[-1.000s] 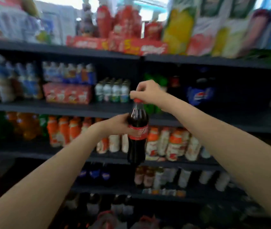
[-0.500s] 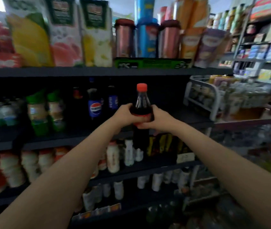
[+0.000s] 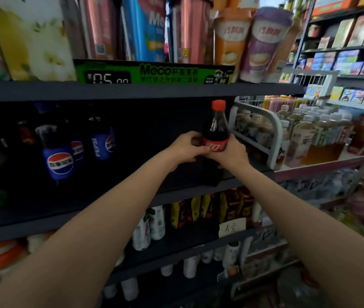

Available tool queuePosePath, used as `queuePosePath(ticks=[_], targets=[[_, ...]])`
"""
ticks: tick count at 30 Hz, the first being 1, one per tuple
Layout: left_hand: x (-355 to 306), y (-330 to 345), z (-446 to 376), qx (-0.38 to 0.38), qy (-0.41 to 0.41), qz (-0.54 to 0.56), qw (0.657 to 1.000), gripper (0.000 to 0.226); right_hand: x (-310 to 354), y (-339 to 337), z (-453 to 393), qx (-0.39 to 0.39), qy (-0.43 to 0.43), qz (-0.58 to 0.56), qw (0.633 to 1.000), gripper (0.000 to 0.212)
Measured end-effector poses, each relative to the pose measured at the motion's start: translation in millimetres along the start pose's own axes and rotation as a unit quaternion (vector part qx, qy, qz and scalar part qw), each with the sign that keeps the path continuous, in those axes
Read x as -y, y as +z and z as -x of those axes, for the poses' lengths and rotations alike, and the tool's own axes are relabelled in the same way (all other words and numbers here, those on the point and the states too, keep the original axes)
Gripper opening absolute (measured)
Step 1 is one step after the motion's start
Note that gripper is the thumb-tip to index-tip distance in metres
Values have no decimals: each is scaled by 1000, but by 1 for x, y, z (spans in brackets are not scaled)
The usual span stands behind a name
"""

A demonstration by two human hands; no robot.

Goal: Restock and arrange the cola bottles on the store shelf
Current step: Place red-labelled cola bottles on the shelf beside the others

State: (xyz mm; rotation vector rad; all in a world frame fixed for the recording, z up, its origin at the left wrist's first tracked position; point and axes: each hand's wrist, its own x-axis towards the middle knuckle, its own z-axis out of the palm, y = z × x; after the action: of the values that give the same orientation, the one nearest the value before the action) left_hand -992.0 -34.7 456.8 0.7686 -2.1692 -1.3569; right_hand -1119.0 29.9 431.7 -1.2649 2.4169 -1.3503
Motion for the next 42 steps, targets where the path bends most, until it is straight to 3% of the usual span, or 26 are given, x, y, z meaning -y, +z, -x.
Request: queuePosePath(ticks=[3, 8, 16, 22, 28, 39, 42], targets=[[8, 10, -30, 18, -8, -15, 1000, 51, -12, 0, -39, -10, 25, -53, 998, 77], [16, 29, -73, 5, -36, -21, 999, 53, -28, 4, -94, 20, 22, -35, 999, 78], [25, 72, -130, -78, -51, 58, 994, 58, -63, 14, -154, 50, -6, -89, 995, 71], [34, 93, -159, -141, -49, 51, 988, 66, -108, 26, -167, 82, -43, -7, 996, 61], [39, 96, -187, -140, -70, 9, 988, 69, -110, 39, -194, 90, 7, -107, 990, 49], [59, 96, -210, -183, -108, -38, 976, 57, -113, 51, -245, 125, 57, -123, 983, 50], [59, 97, -209, -198, -112, -45, 973, 53, -111, 53, -242, 81, 67, -121, 987, 53]])
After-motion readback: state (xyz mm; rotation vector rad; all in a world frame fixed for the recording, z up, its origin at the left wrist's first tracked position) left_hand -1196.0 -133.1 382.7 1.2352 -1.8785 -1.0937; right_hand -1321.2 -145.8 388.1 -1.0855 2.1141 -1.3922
